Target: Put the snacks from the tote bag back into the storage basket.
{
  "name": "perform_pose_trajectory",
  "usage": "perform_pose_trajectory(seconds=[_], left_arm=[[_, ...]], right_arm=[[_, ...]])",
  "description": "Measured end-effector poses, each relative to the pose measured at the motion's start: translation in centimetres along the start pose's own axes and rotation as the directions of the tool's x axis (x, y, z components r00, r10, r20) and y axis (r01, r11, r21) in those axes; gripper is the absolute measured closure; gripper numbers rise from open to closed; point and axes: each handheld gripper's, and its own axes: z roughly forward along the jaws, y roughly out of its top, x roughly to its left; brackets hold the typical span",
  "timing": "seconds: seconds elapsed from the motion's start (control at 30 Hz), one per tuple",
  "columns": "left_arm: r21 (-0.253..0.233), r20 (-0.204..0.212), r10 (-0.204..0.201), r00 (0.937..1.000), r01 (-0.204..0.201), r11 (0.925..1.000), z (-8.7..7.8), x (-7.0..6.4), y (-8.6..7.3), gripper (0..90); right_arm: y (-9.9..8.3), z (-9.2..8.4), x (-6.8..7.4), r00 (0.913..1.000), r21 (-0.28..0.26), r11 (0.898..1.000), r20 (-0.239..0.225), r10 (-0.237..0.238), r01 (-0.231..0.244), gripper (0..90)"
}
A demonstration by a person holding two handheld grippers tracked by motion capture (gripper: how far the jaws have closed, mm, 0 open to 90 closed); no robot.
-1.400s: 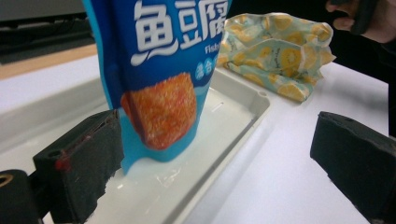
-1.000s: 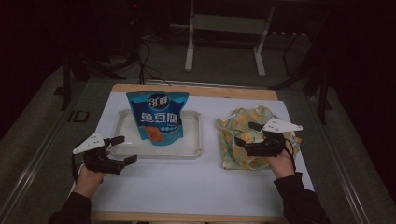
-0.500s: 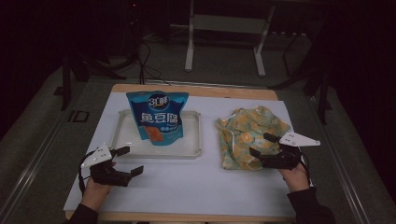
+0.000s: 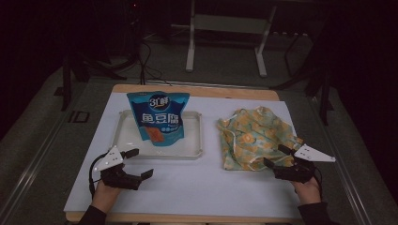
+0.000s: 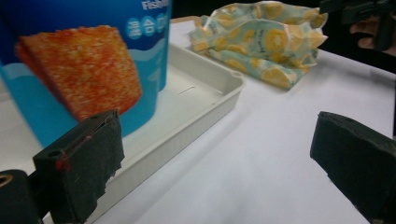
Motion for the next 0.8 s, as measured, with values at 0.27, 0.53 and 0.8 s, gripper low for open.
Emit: perform_pose_trajectory(seconds=[0.27,0.53,0.8], left_arm=[[0.024,-0.007,0.02,0.9998,-0.02,0.9995,1.1,-0.3,-0.4,3.2],[0.013,-0.018,0.018,0.9997,-0.018,0.9998,1.4,-0.2,-0.9,3.2],[0.015,-0.024,0.04,0.9989,-0.039,0.9991,1.3,-0.2,-1.1,3.2]], right_arm=[[-1.6,-0.5,-0.3,0.9993,-0.016,1.0,0.03,-0.024,0.024,14.8],[-2.3,-0.3,-0.7,0.9985,-0.033,0.999,0.054,-0.008,0.01,14.7],[-2.8,0.0,-1.0,0.9979,-0.063,0.998,0.065,-0.007,0.011,14.5]])
